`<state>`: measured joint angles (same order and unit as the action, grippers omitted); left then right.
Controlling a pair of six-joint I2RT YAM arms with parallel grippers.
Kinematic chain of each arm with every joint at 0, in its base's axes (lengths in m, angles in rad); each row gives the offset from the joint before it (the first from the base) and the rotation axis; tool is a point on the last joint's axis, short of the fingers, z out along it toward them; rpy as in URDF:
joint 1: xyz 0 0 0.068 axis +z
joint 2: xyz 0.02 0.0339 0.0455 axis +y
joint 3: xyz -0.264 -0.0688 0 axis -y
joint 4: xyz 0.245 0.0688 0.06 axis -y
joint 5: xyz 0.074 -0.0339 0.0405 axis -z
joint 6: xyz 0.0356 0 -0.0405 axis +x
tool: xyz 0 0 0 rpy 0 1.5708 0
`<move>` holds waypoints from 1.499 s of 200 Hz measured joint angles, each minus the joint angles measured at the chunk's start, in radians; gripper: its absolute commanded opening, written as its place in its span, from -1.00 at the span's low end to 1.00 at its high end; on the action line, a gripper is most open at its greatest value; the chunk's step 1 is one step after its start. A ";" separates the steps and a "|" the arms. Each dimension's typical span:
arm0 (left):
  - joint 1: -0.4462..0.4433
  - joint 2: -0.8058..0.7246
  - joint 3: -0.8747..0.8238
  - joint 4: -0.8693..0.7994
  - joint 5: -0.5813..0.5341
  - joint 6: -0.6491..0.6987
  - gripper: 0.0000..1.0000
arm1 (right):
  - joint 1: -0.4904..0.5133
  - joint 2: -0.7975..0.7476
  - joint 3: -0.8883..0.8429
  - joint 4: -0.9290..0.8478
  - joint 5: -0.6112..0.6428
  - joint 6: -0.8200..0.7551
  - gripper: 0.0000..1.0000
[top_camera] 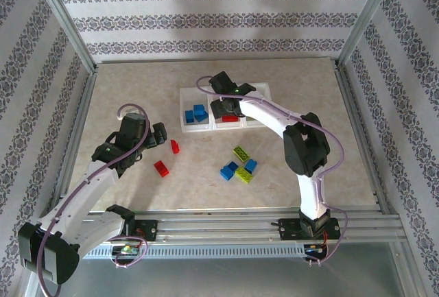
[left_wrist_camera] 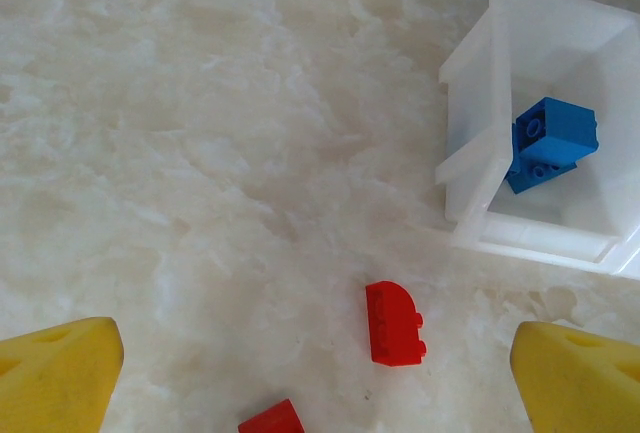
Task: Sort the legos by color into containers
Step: Place the lego in the container, then pick up the lego from the center of the table.
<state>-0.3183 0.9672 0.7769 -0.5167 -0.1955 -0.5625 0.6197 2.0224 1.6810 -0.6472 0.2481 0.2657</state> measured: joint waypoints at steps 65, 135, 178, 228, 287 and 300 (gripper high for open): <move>0.000 0.000 0.000 0.000 0.008 -0.002 0.99 | 0.054 -0.297 -0.254 -0.002 0.024 0.085 0.47; 0.000 0.000 -0.002 0.001 0.036 -0.014 0.99 | 0.059 -0.416 -0.491 -0.053 -0.037 0.171 0.43; 0.000 0.002 -0.010 0.001 0.046 -0.020 0.99 | 0.059 -0.378 -0.512 -0.066 -0.092 0.176 0.40; 0.001 0.003 -0.010 0.001 0.053 -0.023 0.99 | 0.059 -0.288 -0.512 -0.066 -0.122 0.172 0.40; 0.001 0.003 -0.014 0.001 0.057 -0.024 0.99 | 0.059 -0.246 -0.512 -0.058 -0.147 0.172 0.34; 0.001 0.003 -0.014 0.001 0.057 -0.024 0.99 | 0.059 -0.235 -0.512 -0.055 -0.156 0.172 0.31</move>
<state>-0.3176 0.9703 0.7624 -0.5159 -0.1387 -0.5865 0.6788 1.7878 1.1690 -0.7025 0.0921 0.4381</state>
